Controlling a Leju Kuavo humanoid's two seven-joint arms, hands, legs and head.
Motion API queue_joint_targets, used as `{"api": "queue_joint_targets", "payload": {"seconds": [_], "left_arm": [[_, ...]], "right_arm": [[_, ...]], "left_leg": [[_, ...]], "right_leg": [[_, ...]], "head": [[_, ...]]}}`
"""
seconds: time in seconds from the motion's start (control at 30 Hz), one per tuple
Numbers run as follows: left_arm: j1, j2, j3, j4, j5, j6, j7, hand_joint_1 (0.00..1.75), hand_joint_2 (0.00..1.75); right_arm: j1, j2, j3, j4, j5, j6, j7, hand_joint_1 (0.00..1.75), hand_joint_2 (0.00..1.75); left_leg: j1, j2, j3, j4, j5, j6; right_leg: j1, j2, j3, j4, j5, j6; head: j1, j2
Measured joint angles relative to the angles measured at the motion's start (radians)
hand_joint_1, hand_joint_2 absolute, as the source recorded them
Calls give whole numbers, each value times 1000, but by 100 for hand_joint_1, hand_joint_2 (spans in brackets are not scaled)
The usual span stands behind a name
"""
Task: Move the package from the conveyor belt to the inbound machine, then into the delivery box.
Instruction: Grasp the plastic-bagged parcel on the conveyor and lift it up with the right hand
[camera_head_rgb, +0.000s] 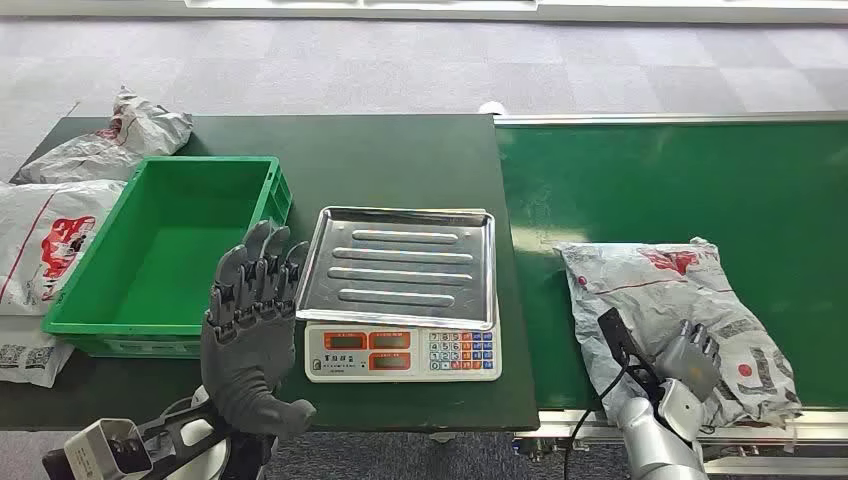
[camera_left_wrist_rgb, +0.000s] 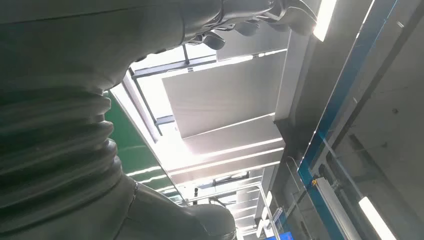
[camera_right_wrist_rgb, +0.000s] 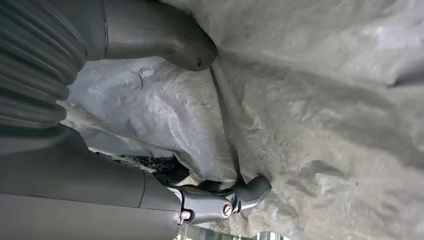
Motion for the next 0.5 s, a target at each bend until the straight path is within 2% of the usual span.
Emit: {"api": "queue_joint_targets", "payload": {"seconds": [0.07,0.1,0.2,0.23,0.4,0.5], "left_arm": [[-2,0,0,0,0,-5,0,0,175],[-4,0,0,1,0,-9,1,0,175],[-15,0,0,5,0,-14,2,0,175],[-18,0,0,5,0,-14,3,0,175],[-27,0,0,6,-1,-13,13,0,175],[-27,0,0,6,-1,-13,15,0,175]], "right_arm": [[-7,-5,5,15,9,33,19,0,175],[-13,-11,8,30,15,66,34,14,175],[-33,-26,14,68,20,124,42,145,175],[-39,-29,16,78,21,129,39,175,175],[-60,-37,28,109,30,130,30,175,175],[-65,-37,30,116,25,126,-3,175,175]], "left_leg": [[0,0,1,0,0,0],[0,1,2,0,0,0],[1,1,8,0,-2,1],[1,1,9,0,-2,2],[1,1,12,0,-2,3],[1,1,12,0,-1,4]], "right_leg": [[0,0,1,0,0,0],[0,0,2,-1,0,0],[1,1,8,-3,-1,1],[1,1,10,-3,-1,1],[1,1,15,-5,0,3],[0,1,16,-5,1,4]], "head": [[0,0],[0,0],[0,0],[0,0],[0,0],[0,0]]}}
